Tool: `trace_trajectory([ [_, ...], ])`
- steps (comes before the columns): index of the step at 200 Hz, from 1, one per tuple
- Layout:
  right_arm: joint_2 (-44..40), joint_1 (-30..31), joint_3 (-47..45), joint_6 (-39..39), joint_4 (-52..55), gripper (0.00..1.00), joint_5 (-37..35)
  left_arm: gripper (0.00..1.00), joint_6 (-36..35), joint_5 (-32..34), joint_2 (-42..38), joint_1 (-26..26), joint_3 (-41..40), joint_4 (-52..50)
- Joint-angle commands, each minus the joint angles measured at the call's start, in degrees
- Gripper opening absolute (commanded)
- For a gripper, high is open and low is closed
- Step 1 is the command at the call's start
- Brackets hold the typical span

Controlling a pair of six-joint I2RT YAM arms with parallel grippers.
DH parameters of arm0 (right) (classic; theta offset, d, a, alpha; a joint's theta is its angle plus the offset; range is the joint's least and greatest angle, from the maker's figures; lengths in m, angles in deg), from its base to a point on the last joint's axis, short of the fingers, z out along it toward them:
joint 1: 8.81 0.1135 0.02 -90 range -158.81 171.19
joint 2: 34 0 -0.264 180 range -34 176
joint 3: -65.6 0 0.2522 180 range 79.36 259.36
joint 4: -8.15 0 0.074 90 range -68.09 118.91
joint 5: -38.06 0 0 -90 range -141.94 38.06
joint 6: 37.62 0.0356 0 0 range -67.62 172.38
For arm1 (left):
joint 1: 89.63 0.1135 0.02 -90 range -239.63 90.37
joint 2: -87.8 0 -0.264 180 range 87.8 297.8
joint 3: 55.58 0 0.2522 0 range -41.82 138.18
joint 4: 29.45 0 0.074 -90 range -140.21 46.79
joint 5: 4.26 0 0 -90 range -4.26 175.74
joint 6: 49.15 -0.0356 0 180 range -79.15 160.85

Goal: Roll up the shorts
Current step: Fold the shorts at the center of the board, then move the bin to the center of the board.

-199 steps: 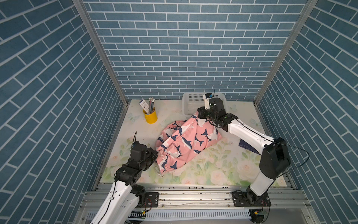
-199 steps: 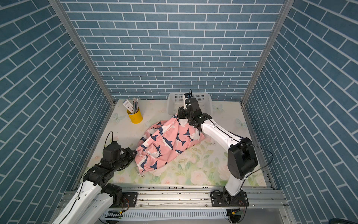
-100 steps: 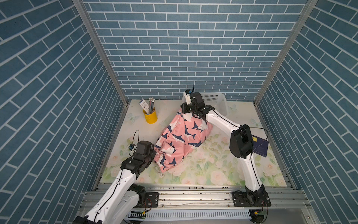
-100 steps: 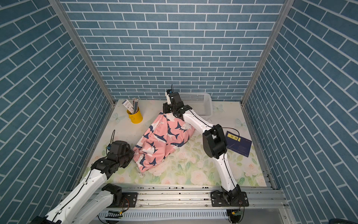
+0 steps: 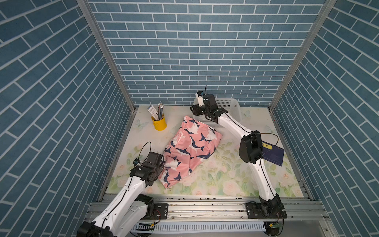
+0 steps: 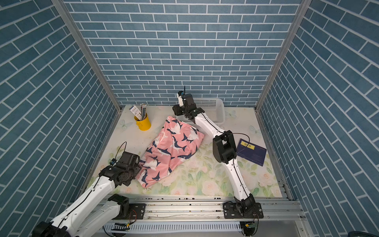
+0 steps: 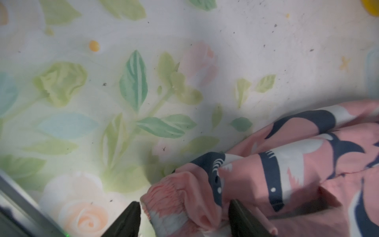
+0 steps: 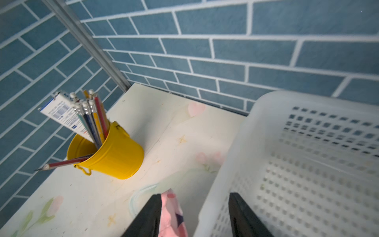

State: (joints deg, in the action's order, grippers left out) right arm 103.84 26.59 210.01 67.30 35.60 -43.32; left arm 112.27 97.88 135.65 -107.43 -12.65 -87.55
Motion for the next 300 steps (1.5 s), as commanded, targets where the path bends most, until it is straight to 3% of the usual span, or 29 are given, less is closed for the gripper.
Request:
trace_trajectory([
  [1,-7.0,0.1,-0.2,-2.5,1.7,0.57,-0.6,0.88,-2.6,4.3,-1.6,-2.9,6.0,-3.4],
  [21,-14.3,0.3,-9.6,-2.7,0.7,0.56,2.3,0.97,-5.1,6.8,-0.1,-6.1,10.2,-3.3],
  [43,-22.4,0.8,-25.1,-3.1,-5.1,0.54,6.7,0.87,-8.4,9.6,2.3,-9.4,13.9,-2.1],
  [64,-27.6,0.9,-39.1,-1.8,-13.9,0.53,10.9,0.82,-14.2,5.0,4.8,-10.9,13.5,6.0],
  [82,-26.7,1.0,-43.4,-0.3,-16.8,0.50,11.4,0.79,-16.8,-0.4,8.2,-11.1,11.5,12.8],
  [96,-24.4,0.8,-45.1,1.2,-18.8,0.49,10.9,0.77,-17.3,-0.2,11.2,-11.7,9.8,15.0],
  [120,-22.2,-0.1,-44.5,1.9,-19.6,0.50,6.4,0.75,-17.3,1.3,14.2,-12.1,7.3,16.4],
  [133,-22.4,-0.9,-42.3,2.2,-18.4,0.57,2.4,0.78,-17.2,1.6,13.9,-12.5,6.2,17.3],
  [199,-15.3,-10.3,-21.9,8.7,0.9,0.62,-14.2,0.79,-16.8,0.5,20.5,-12.4,0.7,22.7],
  [248,-4.5,-15.4,-12.7,11.4,3.7,0.61,-19.8,0.80,-18.3,0.9,23.1,-12.6,4.2,22.0],
  [300,0.3,-19.5,-8.4,14.5,5.7,0.61,-23.7,0.80,-18.1,0.8,22.7,-12.5,4.7,21.0],
])
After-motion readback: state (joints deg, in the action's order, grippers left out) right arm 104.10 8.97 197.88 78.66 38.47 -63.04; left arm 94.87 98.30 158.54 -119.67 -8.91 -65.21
